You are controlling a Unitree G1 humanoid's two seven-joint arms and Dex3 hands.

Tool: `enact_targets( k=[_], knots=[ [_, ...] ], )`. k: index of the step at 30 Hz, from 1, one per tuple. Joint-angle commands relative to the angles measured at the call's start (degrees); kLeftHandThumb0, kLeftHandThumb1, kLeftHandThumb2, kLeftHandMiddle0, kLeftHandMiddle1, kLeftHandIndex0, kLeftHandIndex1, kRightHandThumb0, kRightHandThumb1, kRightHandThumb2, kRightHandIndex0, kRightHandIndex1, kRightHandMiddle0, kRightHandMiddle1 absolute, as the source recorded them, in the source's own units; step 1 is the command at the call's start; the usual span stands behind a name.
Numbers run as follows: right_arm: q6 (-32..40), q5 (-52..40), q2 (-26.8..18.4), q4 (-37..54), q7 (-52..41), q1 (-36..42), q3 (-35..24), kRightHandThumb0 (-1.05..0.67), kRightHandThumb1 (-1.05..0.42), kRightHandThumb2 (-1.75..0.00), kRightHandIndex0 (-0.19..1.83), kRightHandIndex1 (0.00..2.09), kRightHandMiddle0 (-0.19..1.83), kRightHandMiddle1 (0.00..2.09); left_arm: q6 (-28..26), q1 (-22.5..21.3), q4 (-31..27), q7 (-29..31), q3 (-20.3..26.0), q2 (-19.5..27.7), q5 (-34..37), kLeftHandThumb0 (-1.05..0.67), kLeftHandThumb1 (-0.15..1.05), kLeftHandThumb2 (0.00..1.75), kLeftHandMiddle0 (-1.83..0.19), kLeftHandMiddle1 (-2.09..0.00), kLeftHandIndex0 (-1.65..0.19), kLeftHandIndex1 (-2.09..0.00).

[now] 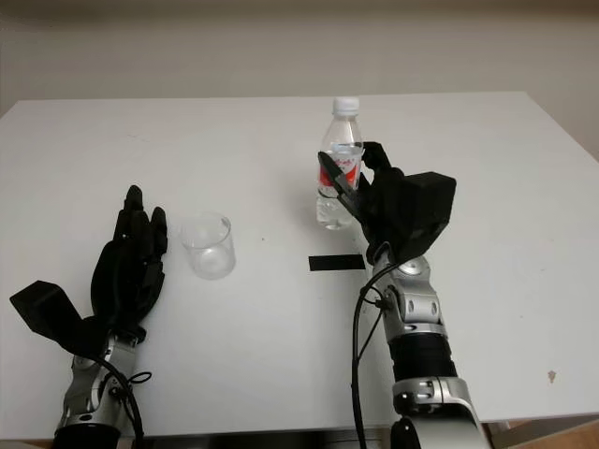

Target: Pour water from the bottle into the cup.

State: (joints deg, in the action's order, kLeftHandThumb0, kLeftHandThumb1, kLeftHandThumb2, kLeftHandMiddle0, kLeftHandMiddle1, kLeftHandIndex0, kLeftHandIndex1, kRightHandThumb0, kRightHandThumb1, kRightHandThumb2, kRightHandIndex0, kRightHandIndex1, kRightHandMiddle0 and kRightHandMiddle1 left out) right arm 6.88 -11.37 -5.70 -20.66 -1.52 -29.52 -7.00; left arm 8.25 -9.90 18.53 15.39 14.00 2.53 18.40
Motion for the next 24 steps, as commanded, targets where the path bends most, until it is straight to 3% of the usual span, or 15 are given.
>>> enact_targets(
  k=[1, 10, 17, 24],
  knots=[
    [0.41, -0.10, 0.39, 1.90, -0.20, 0.09, -0.35, -0.38, -1.05, -0.35, 1.44, 2.09, 0.95, 2.09, -0.94, 2.97, 1.88, -0.21, 0.02, -0.02, -0.22, -0.76, 1.05, 0.48, 0.19, -0.03, 0.19, -0.01],
    [-2.54, 4.83, -0.12, 2.66, -0.51, 2.22, 2.21, -0.40, -1.05, -0.39, 1.43, 2.09, 0.96, 2.09, -1.68, 3.27, 0.84, -0.29, 0.02, 0.05, -0.11, -0.77, 1.05, 0.48, 0.19, -0.05, 0.19, -0.03],
    [-13.28, 8.94, 0.10, -4.26, -2.86, 3.23, 4.04, -0.40, -1.05, -0.40, 1.36, 2.09, 0.91, 2.09, -2.04, 3.28, 0.63, -0.01, 0.27, 0.32, 0.12, -0.76, 1.05, 0.48, 0.19, -0.05, 0.19, -0.04],
    [-16.97, 9.27, 1.05, -7.72, -3.85, 3.46, 4.30, -0.38, -1.05, -0.42, 1.40, 2.09, 0.98, 2.09, -2.33, 3.49, 0.01, -0.01, 0.58, 0.72, 0.31, -0.76, 1.05, 0.46, 0.18, -0.06, 0.18, -0.05]
  ],
)
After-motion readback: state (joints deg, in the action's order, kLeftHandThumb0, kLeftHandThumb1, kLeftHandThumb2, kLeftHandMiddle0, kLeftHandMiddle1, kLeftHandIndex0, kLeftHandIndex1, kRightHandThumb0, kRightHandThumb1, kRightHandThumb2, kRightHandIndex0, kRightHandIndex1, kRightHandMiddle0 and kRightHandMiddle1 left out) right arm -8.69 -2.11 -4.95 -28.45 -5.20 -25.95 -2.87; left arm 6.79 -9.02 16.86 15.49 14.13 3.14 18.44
